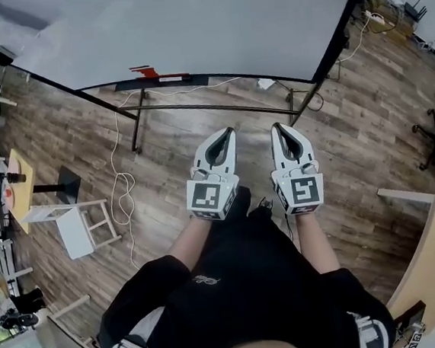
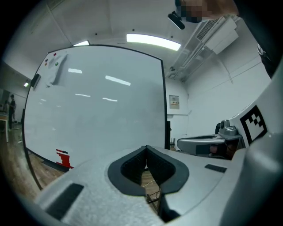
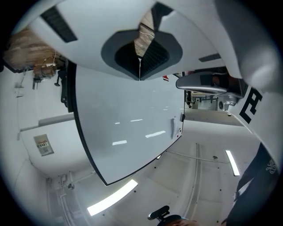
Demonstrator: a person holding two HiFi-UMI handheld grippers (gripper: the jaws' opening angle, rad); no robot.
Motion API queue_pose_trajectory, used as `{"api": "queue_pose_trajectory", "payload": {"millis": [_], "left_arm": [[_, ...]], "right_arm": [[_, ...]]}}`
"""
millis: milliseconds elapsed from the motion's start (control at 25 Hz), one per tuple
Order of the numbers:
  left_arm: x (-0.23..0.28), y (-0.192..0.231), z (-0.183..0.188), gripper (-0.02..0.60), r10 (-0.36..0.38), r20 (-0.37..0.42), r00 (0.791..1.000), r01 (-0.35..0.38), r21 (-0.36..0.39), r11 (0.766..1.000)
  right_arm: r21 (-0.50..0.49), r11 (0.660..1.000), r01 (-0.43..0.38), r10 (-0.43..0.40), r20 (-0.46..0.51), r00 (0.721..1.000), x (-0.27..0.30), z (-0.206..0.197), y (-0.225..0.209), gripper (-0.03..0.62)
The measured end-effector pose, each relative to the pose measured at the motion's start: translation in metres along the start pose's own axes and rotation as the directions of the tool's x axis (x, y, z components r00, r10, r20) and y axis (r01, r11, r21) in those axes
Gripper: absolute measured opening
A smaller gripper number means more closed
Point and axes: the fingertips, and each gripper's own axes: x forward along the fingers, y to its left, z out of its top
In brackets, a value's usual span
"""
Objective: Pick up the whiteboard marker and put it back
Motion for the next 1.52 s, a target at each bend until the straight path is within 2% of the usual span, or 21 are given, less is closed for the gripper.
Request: {"api": "queue_pose_trajectory", "payload": {"millis": [400,560,720,960,1240,1400,1520], "left_arm": [[0.02,0.109,-0.01,0.006,0.085,-0.007,0.996,-0.085,-0.079,0.993],[0.011,0.159,-0.01,0.006,0.149,-0.007,0.989,-0.148,-0.151,0.977],[-0.003,0.202,-0.017,0.006,0.19,-0.008,0.982,-0.188,-0.178,0.966],[-0.011,0.248,-0.036,0.006,0.294,-0.05,0.955,-0.297,-0.23,0.927],[0.007,0.285,-0.064,0.006,0.407,-0.14,0.902,-0.431,-0.269,0.861],[0.012,0.298,-0.077,0.006,0.495,-0.2,0.846,-0.533,-0.289,0.795],[0.016,0.3,-0.085,0.006,0.537,-0.229,0.812,-0.583,-0.278,0.763]], "right_arm": [[-0.074,0.986,-0.147,0.142,-0.07,0.987,0.12,0.0,0.064,0.003],[-0.116,0.964,-0.239,0.227,-0.107,0.968,0.164,0.008,0.1,0.003],[-0.147,0.944,-0.295,0.274,-0.144,0.951,0.197,0.003,0.139,0.003],[-0.205,0.896,-0.395,0.333,-0.279,0.901,0.243,-0.019,0.166,0.003],[-0.223,0.805,-0.55,0.438,-0.402,0.804,0.3,-0.05,0.168,0.004],[-0.26,0.747,-0.612,0.459,-0.466,0.757,0.33,-0.067,0.163,0.004],[-0.295,0.698,-0.653,0.449,-0.53,0.72,0.352,-0.088,0.159,0.005]]}}
